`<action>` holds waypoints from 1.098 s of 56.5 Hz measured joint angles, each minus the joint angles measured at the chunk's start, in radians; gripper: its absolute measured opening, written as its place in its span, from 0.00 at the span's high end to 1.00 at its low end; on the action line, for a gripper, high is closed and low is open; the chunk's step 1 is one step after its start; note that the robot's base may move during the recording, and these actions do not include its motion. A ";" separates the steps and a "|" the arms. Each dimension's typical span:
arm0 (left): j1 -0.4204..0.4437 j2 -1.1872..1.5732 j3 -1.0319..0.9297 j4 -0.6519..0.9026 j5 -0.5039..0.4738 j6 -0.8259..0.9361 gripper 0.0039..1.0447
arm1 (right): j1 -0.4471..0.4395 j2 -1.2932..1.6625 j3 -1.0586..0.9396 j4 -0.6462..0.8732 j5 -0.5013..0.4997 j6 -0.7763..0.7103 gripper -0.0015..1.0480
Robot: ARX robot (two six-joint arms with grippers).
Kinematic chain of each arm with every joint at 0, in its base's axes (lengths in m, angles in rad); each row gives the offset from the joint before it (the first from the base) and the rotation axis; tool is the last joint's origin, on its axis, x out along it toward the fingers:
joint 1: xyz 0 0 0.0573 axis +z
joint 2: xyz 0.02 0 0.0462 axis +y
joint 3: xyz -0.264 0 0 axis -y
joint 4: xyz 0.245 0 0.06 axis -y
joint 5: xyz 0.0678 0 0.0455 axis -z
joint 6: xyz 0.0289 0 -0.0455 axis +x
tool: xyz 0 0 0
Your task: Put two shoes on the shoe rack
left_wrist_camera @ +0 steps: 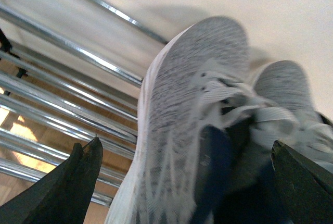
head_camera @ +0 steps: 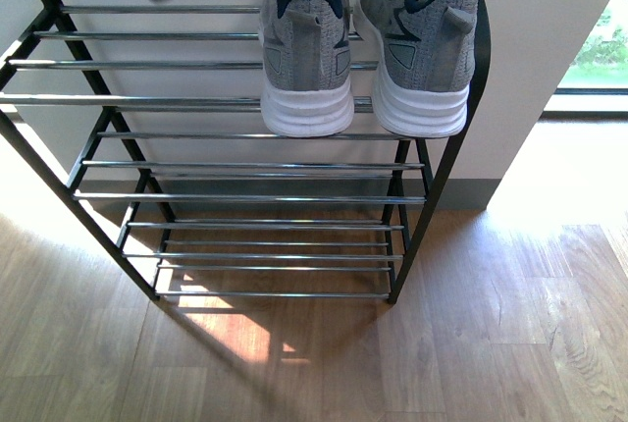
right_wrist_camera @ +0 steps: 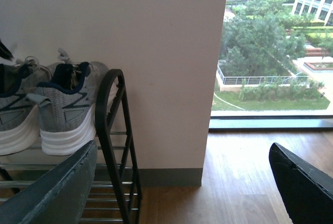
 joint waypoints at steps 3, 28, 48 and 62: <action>0.005 -0.067 -0.140 0.319 -0.095 0.186 0.22 | 0.000 0.000 0.000 0.000 0.000 0.000 0.09; 0.232 -0.509 -0.941 0.956 0.087 0.734 0.99 | 0.000 0.000 0.000 0.000 0.000 0.000 0.09; 0.343 -0.776 -1.167 0.916 0.189 0.741 0.99 | 0.000 0.000 0.000 0.000 0.000 0.000 0.09; 0.391 -0.911 -1.280 0.886 0.237 0.744 0.99 | 0.000 0.000 0.000 0.000 0.000 0.000 0.09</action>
